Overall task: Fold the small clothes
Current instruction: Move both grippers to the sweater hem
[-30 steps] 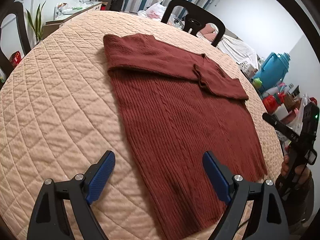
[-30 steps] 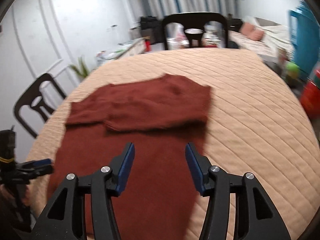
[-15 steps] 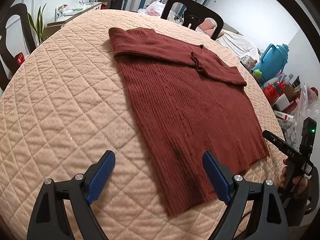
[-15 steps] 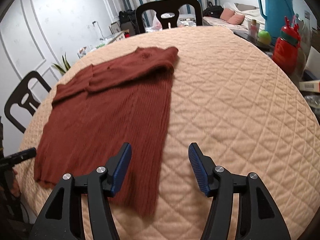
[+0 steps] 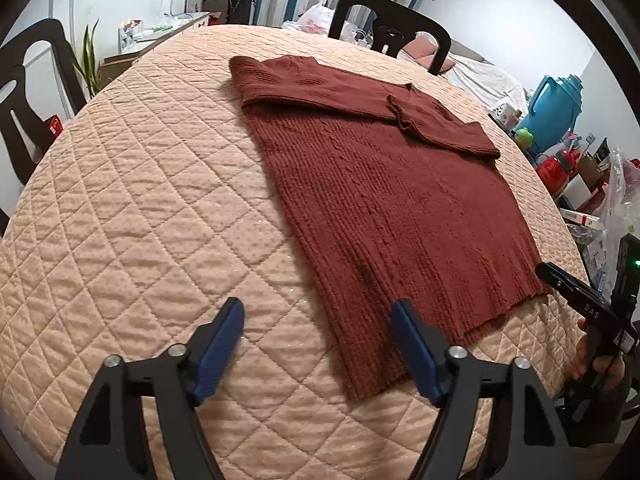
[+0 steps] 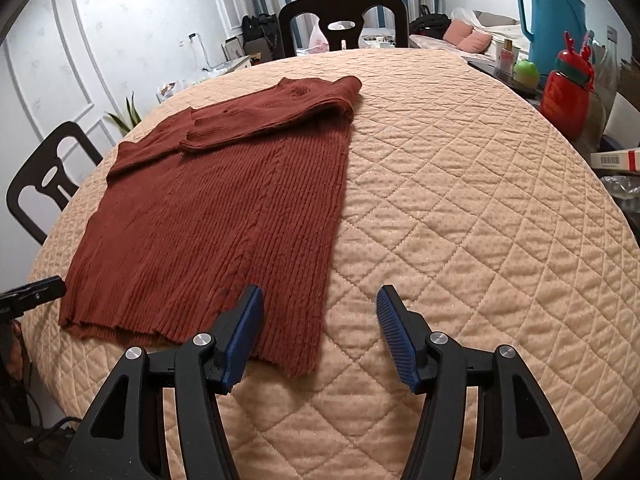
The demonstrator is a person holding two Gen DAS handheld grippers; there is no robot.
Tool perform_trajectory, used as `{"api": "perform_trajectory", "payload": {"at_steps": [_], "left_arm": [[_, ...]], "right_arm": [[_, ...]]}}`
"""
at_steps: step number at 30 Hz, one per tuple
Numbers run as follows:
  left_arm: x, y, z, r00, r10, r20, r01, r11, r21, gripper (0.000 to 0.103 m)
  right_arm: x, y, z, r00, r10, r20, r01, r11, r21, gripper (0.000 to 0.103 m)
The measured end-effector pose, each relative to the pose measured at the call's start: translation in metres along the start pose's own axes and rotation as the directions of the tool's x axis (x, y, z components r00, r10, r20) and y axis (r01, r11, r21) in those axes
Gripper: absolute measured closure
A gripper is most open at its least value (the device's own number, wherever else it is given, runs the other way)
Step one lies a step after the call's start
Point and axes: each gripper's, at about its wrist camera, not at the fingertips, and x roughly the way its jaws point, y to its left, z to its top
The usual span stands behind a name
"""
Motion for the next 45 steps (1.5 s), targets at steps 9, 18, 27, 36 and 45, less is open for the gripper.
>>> {"api": "perform_trajectory", "payload": {"at_steps": [9,18,27,36,45], "left_arm": [[0.000,-0.014,-0.005,0.999,0.039,-0.003,-0.039,0.999,0.031,0.036],[-0.002,-0.027,-0.010,0.999,0.042,-0.008,-0.042,0.997,0.059,0.039],[0.002,-0.040,-0.011,1.000,0.003,-0.026,-0.001,0.996,0.086,0.044],[0.001,-0.034,-0.012,1.000,0.002,-0.012,-0.001,0.999,0.040,0.065],[-0.003,-0.021,-0.017,0.997,-0.075,0.005,0.075,0.996,-0.050,0.065]], "right_arm": [[-0.007,-0.007,-0.007,1.000,0.007,0.030,-0.008,0.999,0.035,0.063],[-0.010,0.000,-0.013,0.999,0.023,0.047,-0.023,1.000,-0.001,0.065],[-0.006,0.010,-0.014,0.998,0.032,0.046,-0.030,0.999,-0.045,0.070],[-0.004,0.013,-0.012,0.999,0.016,0.047,-0.014,0.999,-0.041,0.079],[-0.004,0.012,-0.013,0.999,0.024,0.047,-0.023,0.999,-0.029,0.079]]}}
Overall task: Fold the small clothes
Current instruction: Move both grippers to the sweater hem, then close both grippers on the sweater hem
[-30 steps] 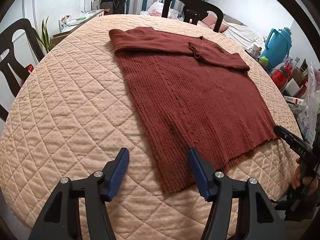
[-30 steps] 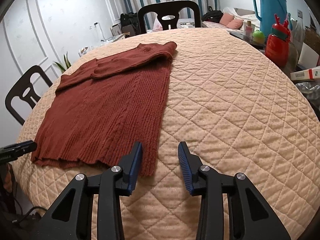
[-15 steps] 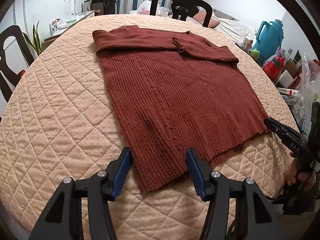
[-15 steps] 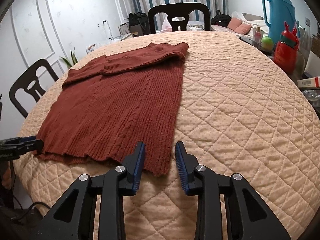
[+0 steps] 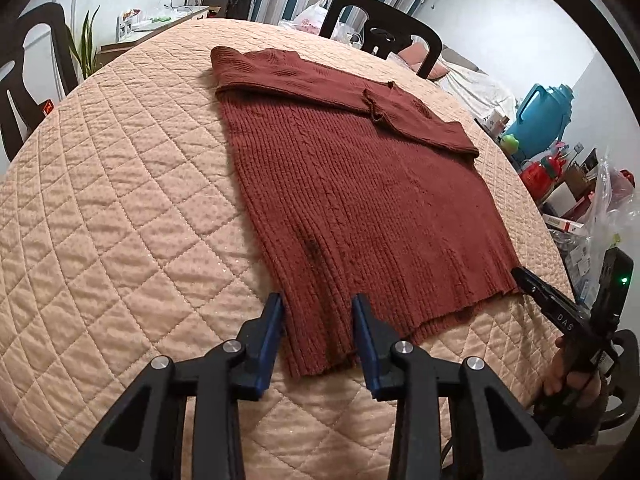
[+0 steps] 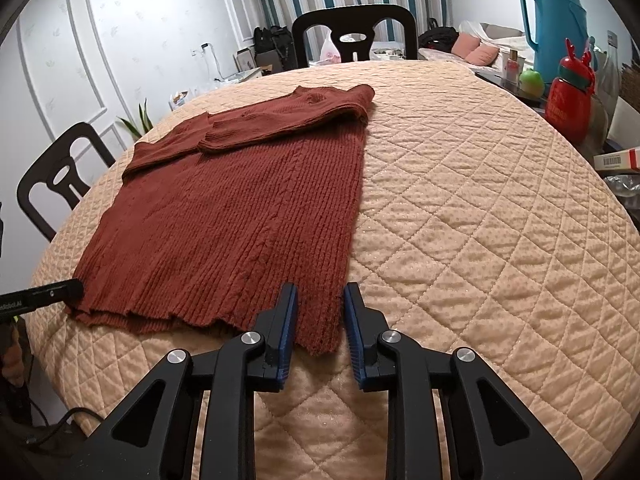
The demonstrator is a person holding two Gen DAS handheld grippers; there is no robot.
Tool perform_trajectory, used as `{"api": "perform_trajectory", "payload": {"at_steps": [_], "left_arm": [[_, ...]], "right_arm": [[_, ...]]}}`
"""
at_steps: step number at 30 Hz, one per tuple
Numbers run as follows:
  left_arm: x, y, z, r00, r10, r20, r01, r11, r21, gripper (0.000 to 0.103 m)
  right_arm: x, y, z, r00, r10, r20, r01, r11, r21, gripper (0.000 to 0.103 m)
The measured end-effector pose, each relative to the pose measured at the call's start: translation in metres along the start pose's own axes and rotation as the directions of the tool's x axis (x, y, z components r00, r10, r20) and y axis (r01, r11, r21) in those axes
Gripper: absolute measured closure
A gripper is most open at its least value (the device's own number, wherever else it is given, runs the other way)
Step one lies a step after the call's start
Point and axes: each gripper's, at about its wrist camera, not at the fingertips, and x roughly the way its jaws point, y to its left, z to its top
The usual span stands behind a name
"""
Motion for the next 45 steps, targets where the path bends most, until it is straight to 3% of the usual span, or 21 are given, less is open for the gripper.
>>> {"api": "perform_trajectory", "payload": {"at_steps": [4,13,19,22,27,29,32,34,37,45], "left_arm": [[-0.002,0.013,-0.002,0.998,-0.058,0.011,0.059,0.995,-0.075,0.065],[-0.008,0.025,-0.003,0.996,-0.080,0.043,0.085,0.985,-0.152,0.065],[-0.003,0.018,-0.001,0.999,-0.040,0.021,0.042,0.993,-0.112,0.065],[-0.002,0.019,0.001,1.000,-0.011,0.013,0.012,0.994,-0.113,0.076],[0.001,0.010,0.000,1.000,0.025,0.002,-0.025,0.998,-0.065,0.077],[0.004,0.006,0.000,1.000,-0.004,-0.017,0.003,0.998,-0.062,0.077],[0.006,0.001,0.000,1.000,0.014,-0.020,-0.014,1.000,-0.028,0.077],[0.006,0.000,0.001,1.000,0.016,-0.022,-0.017,1.000,-0.020,0.077],[0.005,0.004,0.000,1.000,0.005,-0.028,-0.005,1.000,-0.027,0.094],[-0.011,0.016,-0.002,1.000,-0.009,0.027,0.011,0.998,-0.064,0.095]], "right_arm": [[0.000,-0.002,0.000,1.000,0.008,0.001,-0.008,1.000,0.014,0.079],[-0.001,-0.003,0.000,1.000,0.013,0.001,-0.013,0.999,0.029,0.079],[0.000,-0.002,-0.001,1.000,0.005,-0.001,-0.005,1.000,0.025,0.079],[0.000,-0.002,-0.001,1.000,0.007,0.000,-0.007,1.000,0.025,0.079],[-0.001,0.000,0.000,1.000,0.003,0.003,-0.003,1.000,0.025,0.079],[0.000,0.001,-0.001,1.000,-0.002,0.004,0.002,1.000,0.015,0.079],[-0.001,0.002,-0.001,1.000,-0.002,0.006,0.002,1.000,0.020,0.082],[0.000,0.002,-0.001,1.000,0.008,0.007,-0.008,1.000,0.028,0.090],[-0.001,0.000,-0.002,1.000,0.014,0.012,-0.014,0.999,0.039,0.094],[-0.011,-0.015,-0.002,0.998,0.018,0.057,-0.024,0.994,0.103,0.096]]}}
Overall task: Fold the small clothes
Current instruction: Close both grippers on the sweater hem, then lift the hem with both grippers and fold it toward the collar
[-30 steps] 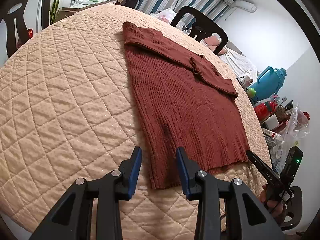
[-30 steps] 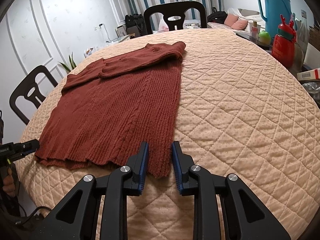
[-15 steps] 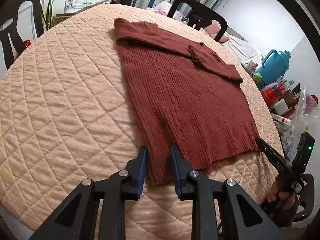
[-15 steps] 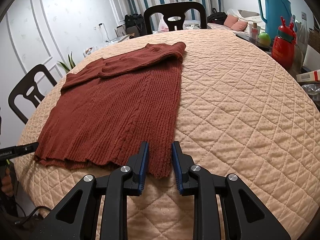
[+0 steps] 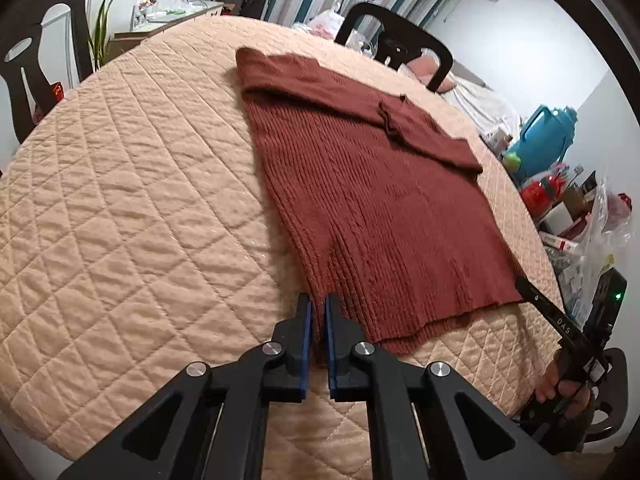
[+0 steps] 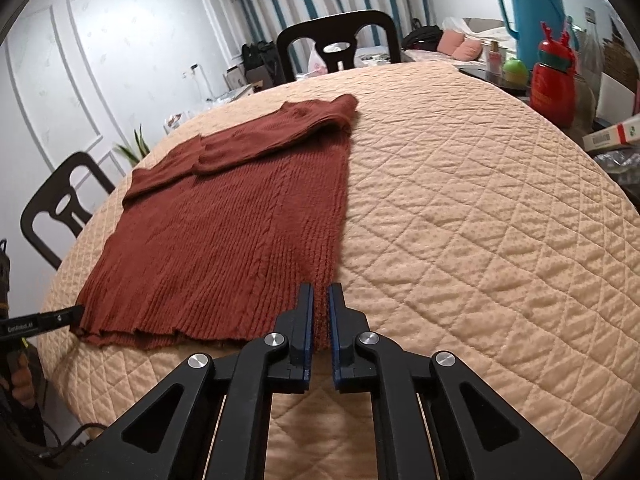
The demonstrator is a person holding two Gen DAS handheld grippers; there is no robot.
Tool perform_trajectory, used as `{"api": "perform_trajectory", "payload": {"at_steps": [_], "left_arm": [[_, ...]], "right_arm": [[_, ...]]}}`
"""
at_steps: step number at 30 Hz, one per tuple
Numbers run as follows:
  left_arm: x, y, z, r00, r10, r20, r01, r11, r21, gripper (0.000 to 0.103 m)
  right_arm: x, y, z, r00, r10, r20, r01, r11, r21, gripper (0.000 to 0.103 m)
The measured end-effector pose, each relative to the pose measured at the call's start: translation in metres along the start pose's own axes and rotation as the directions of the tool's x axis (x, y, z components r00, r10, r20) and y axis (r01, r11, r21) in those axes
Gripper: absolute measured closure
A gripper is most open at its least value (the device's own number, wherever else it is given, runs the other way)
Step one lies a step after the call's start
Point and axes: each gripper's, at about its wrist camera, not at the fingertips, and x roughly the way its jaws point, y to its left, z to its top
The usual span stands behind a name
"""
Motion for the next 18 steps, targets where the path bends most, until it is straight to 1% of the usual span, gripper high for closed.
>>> {"api": "perform_trajectory", "payload": {"at_steps": [2,4,7,10,12,14,18], "left_arm": [[-0.006,0.003,0.001,1.000,0.005,0.019,-0.005,1.000,-0.008,0.096],[-0.013,0.007,0.002,0.999,-0.030,0.034,0.030,0.999,-0.023,0.096],[-0.016,0.006,0.004,0.997,-0.049,0.051,0.049,0.999,-0.016,0.096],[-0.009,0.007,0.006,0.997,-0.072,0.031,0.073,0.997,-0.026,0.096],[-0.006,0.010,0.007,0.993,-0.118,0.017,0.118,0.992,-0.049,0.096],[-0.008,0.011,0.009,0.991,-0.133,0.027,0.135,0.989,-0.063,0.096],[-0.015,0.013,0.017,0.984,-0.165,0.062,0.169,0.983,-0.069,0.096]], "right_arm": [[-0.004,-0.004,0.001,1.000,0.013,0.010,-0.013,1.000,0.021,0.096],[-0.008,-0.005,0.001,1.000,0.022,0.021,-0.023,0.999,0.032,0.096],[-0.015,-0.005,0.002,0.998,0.059,0.036,-0.061,0.997,0.046,0.096],[-0.013,-0.004,0.004,0.998,0.053,0.031,-0.055,0.997,0.045,0.096],[-0.012,-0.006,0.005,0.998,0.057,0.029,-0.059,0.997,0.057,0.096],[-0.016,-0.007,0.007,0.995,0.086,0.043,-0.089,0.994,0.067,0.096],[-0.025,-0.007,0.013,0.990,0.118,0.078,-0.124,0.990,0.068,0.096]]}}
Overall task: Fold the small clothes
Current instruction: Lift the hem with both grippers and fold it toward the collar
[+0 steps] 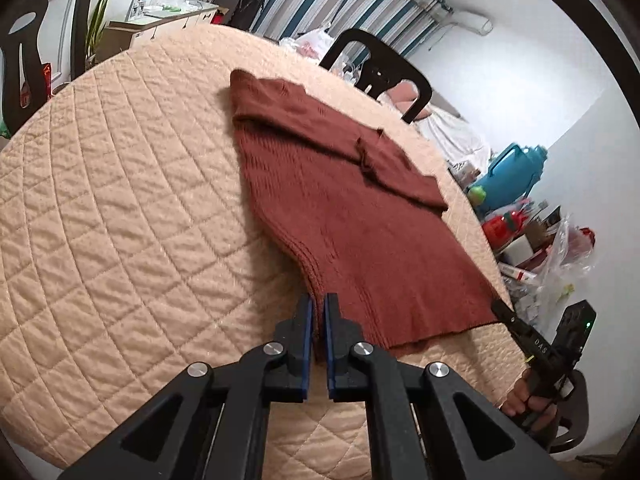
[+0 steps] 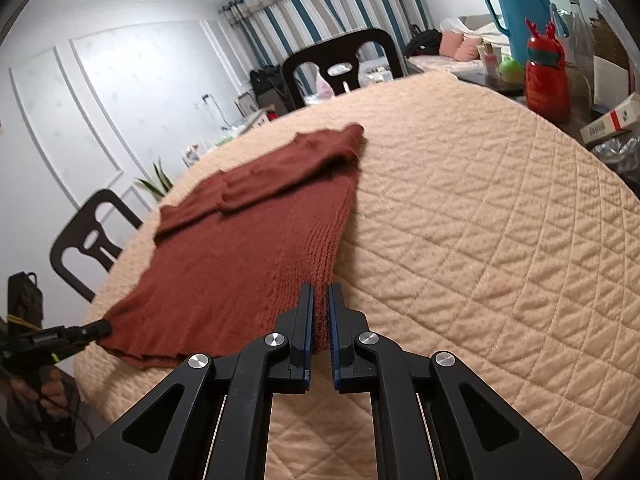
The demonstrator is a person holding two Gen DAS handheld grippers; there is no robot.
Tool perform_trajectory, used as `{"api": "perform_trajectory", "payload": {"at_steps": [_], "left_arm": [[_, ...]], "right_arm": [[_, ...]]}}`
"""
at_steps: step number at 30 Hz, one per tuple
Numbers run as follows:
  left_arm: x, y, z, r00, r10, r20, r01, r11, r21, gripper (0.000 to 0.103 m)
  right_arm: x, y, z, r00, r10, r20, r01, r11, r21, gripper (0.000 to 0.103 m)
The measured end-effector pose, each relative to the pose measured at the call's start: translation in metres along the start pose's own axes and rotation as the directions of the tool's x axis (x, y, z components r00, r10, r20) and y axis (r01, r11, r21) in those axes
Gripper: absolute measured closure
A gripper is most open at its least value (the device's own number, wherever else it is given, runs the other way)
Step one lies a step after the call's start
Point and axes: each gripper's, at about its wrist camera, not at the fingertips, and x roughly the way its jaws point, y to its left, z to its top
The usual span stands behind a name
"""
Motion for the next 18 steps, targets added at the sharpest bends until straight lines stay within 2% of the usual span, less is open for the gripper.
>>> {"api": "perform_trajectory", "payload": {"at_steps": [5,18], "left_arm": [[-0.001,-0.003,0.014,0.999,-0.034,0.013,0.034,0.999,-0.002,0.096],[0.006,-0.007,0.059,0.997,-0.039,0.063,0.038,0.999,0.016,0.096]], "right_arm": [[0.000,0.003,0.010,1.000,0.023,0.011,-0.023,1.000,-0.006,0.096],[0.008,0.007,0.060,0.995,0.083,0.059,-0.083,0.996,-0.016,0.096]]}}
